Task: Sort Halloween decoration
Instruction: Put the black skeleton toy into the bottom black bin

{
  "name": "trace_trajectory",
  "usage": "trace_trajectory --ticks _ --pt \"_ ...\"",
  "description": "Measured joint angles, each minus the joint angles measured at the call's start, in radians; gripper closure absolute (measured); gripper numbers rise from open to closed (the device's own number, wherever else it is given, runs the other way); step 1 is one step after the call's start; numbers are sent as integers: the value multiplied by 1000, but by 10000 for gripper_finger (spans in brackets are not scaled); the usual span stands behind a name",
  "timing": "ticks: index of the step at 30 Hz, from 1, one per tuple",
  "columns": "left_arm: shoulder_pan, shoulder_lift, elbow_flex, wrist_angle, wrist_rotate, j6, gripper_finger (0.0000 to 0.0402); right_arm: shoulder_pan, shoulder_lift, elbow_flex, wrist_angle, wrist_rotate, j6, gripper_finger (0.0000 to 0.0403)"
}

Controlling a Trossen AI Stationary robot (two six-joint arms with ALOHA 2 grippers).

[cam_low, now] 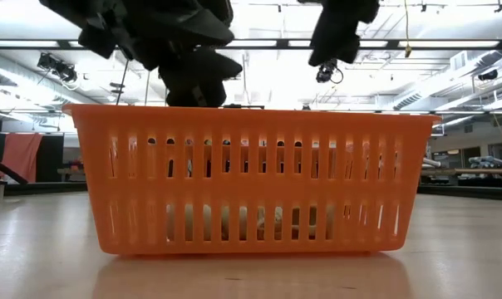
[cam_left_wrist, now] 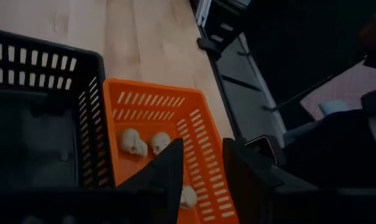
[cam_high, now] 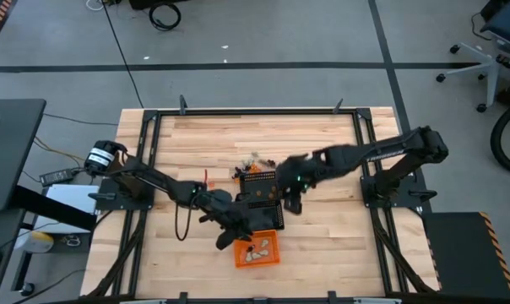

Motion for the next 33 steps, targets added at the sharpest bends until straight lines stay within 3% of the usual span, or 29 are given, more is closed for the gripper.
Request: trace_trajectory --ticks 10,14,22,33 --pt "-77 1 8 -42 -54 -76 297 172 165 0 256 -17 -63 254" --pt "-119 -14 9 -37 -141 -90 297 211 206 0 303 -24 -94 254" --pt "-194 -111 9 -231 -311 -82 297 223 265 22 380 -12 -108 254" --pt "-266 -335 -4 -573 -579 8 297 214 497 252 292 3 -313 254"
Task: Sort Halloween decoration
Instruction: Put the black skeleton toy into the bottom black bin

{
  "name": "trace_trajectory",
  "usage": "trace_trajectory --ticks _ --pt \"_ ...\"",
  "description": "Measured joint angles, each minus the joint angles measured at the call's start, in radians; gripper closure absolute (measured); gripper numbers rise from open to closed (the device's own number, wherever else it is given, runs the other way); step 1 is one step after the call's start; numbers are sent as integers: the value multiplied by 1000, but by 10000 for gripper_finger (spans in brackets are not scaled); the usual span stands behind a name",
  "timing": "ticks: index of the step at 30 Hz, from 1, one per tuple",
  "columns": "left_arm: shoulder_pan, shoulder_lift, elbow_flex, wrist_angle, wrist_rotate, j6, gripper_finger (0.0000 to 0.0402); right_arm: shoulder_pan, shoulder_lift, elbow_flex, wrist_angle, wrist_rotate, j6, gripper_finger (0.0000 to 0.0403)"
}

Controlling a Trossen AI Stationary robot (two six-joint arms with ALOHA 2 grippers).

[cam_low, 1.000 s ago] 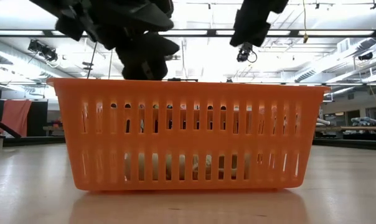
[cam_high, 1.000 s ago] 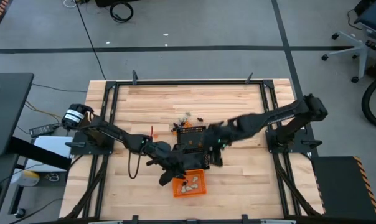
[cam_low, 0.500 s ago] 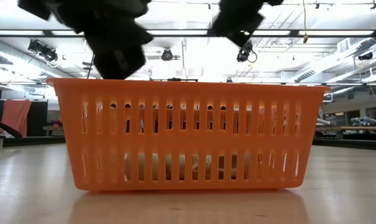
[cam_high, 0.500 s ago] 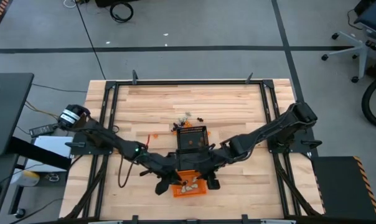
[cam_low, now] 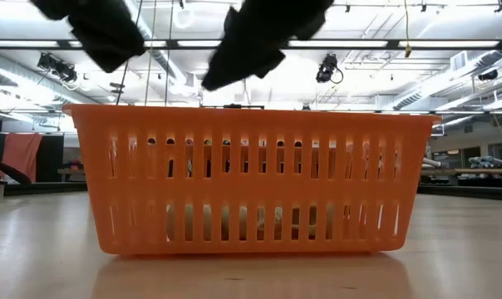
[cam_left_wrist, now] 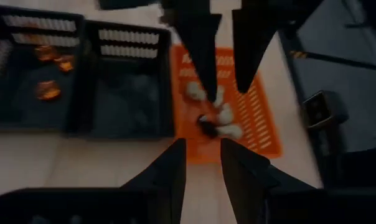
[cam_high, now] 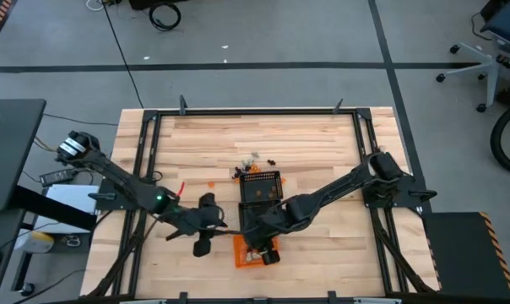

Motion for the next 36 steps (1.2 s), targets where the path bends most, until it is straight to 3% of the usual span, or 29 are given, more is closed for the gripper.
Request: trace_trajectory --ticks 6,10,17,22,26,36 --pt "-54 -64 -73 -11 -131 -54 297 -5 38 17 -35 -6 -85 254" --pt "-70 -80 -100 -6 -205 -108 297 -9 57 17 -37 -77 -120 254" --pt "-71 -88 -100 -5 -243 -122 297 -41 73 17 -17 -157 -229 254" --pt "-71 -120 -100 -31 -346 -135 297 -47 75 16 -17 -201 -346 254" --pt "-73 -131 -100 -42 -404 -136 297 -41 101 13 -3 -170 -403 254" --pt "-80 -131 -101 -68 -405 -187 297 -31 147 14 45 -59 -592 254"
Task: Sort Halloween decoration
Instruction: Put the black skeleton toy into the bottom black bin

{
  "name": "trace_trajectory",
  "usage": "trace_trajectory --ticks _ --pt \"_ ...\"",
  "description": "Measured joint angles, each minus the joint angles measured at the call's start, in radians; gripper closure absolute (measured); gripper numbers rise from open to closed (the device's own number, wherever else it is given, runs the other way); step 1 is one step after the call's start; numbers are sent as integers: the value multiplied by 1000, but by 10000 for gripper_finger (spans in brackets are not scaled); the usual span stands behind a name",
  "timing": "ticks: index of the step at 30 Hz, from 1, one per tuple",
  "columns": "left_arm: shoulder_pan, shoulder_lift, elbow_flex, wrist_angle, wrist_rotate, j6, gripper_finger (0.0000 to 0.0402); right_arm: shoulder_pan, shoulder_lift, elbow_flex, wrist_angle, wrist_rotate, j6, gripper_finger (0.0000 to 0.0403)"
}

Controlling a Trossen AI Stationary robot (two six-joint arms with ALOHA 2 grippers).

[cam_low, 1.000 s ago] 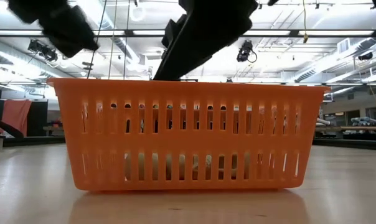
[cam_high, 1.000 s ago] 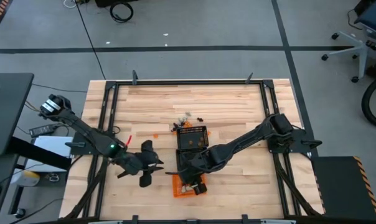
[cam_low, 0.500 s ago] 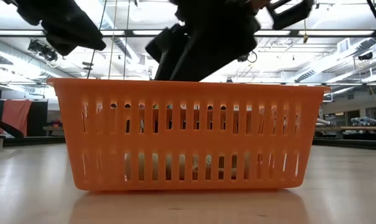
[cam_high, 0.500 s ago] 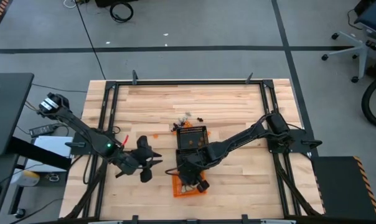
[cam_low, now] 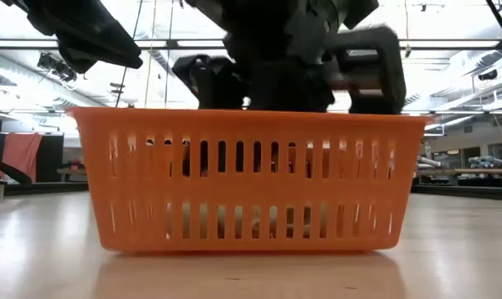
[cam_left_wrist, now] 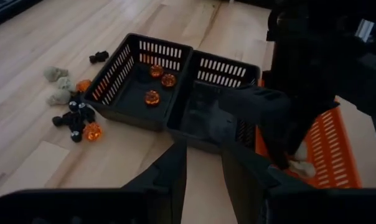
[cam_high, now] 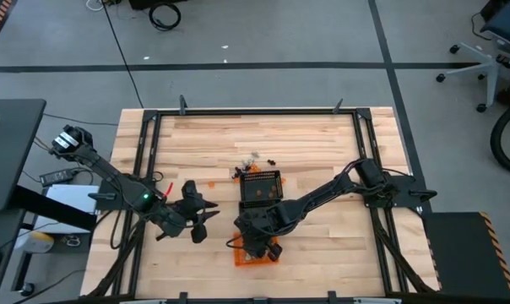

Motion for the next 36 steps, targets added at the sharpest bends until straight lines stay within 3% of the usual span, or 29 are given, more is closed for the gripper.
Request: trace_trajectory --ticks 4,10,13,22,27,30,36 --pt "-1 0 0 1 10 -6 297 7 1 0 -1 31 -49 261" --pt "-5 0 0 -9 16 -19 297 52 -1 18 -18 196 -200 279" --pt "-5 0 0 -24 16 -20 297 68 -3 38 -38 196 -227 284" --pt "-3 0 0 -58 15 -20 297 81 3 71 -130 195 -63 281" --pt "-2 1 0 -64 -1 -20 297 100 6 84 -218 262 -12 269" --pt "-2 1 0 -64 -1 -20 297 101 6 116 -309 222 30 269" --pt "9 1 0 -62 -27 -20 297 98 6 156 -300 175 49 271"
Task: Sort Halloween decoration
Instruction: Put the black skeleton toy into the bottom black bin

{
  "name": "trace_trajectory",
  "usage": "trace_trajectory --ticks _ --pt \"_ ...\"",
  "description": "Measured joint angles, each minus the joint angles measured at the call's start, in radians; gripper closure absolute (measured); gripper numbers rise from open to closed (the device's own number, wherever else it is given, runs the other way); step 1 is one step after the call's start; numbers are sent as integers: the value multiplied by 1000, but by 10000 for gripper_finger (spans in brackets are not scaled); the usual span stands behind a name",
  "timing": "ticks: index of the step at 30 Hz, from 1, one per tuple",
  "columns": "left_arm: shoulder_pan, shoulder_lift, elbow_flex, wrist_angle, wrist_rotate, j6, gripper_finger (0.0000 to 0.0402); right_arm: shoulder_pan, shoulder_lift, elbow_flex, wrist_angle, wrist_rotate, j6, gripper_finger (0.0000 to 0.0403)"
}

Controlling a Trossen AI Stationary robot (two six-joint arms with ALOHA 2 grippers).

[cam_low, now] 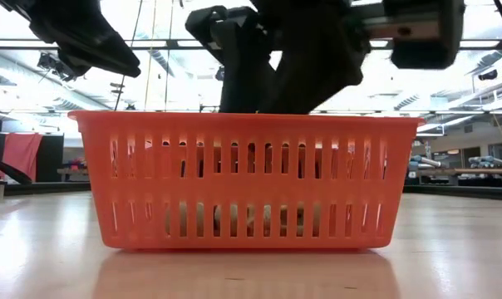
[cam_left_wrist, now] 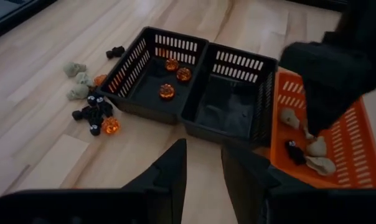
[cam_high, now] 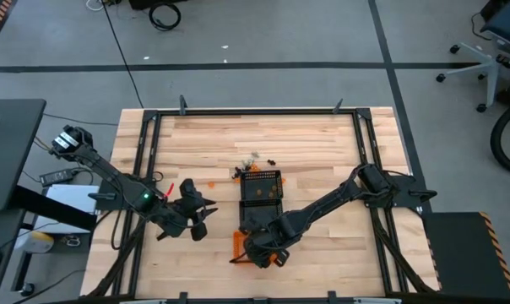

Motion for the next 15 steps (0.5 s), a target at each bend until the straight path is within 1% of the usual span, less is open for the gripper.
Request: trace_trajectory --ticks 3,7,9,11,15 --pt "12 0 0 1 -2 0 297 -8 1 -2 -8 -8 -1 271" --pt "33 0 0 16 -2 0 297 -25 5 -2 41 -17 -1 271" --pt "41 0 0 31 -2 0 297 -35 30 -1 89 -32 -2 271" --pt "45 0 0 46 -1 0 297 -39 63 -1 100 -30 -24 271" --pt "40 1 0 56 51 -1 297 -31 101 49 56 -7 -39 271"
